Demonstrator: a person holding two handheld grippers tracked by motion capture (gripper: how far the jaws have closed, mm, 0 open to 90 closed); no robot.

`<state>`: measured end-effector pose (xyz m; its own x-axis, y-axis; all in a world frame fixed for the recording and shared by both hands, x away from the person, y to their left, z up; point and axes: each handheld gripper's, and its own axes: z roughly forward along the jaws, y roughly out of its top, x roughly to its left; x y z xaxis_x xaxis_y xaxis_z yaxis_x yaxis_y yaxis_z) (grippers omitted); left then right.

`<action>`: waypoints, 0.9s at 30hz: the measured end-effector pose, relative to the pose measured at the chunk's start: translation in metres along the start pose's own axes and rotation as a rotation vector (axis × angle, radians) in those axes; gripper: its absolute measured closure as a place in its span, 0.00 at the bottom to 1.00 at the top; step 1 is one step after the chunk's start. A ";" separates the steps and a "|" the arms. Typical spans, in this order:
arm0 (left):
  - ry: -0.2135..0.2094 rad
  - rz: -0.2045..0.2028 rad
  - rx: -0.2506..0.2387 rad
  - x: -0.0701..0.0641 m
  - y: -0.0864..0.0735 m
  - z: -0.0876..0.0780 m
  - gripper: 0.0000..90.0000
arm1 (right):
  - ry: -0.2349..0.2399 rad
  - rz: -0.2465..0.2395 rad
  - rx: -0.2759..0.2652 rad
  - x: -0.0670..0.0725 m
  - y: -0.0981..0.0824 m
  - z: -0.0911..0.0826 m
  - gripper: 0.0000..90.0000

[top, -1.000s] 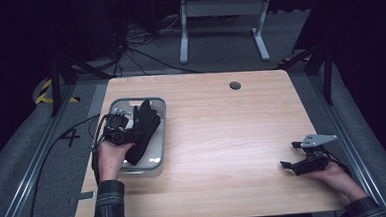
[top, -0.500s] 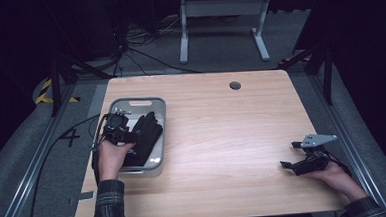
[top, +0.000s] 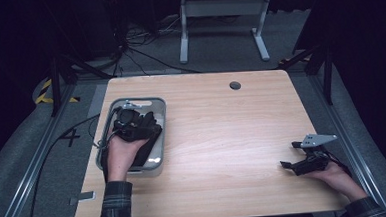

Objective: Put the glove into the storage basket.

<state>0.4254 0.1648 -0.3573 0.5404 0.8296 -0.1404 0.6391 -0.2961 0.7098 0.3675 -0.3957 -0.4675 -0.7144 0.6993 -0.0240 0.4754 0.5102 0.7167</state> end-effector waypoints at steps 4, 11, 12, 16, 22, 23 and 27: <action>-0.039 0.021 -0.017 -0.019 0.008 0.002 0.26 | 0.000 0.000 0.000 0.000 0.000 0.000 0.06; -0.075 0.059 -0.029 -0.042 0.014 0.009 0.25 | 0.000 0.000 0.000 0.000 0.000 0.000 0.06; -0.083 0.058 -0.033 -0.047 0.014 0.011 0.25 | 0.000 0.000 0.000 0.000 0.000 0.000 0.06; -0.114 0.084 -0.029 -0.063 0.017 0.020 0.25 | 0.000 0.000 0.000 0.000 0.000 0.000 0.06; -0.143 0.122 -0.008 -0.086 0.016 0.036 0.23 | 0.000 0.000 0.000 0.000 0.000 0.000 0.06; -0.150 0.135 -0.006 -0.091 0.016 0.039 0.23 | 0.000 0.000 0.000 0.000 0.000 0.000 0.06; -0.171 0.155 0.000 -0.106 0.014 0.049 0.22 | 0.000 0.000 0.000 0.000 0.000 0.000 0.06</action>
<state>0.4033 0.0497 -0.3664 0.7171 0.6818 -0.1445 0.5412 -0.4142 0.7318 0.3675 -0.3957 -0.4675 -0.7144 0.6993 -0.0241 0.4754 0.5104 0.7165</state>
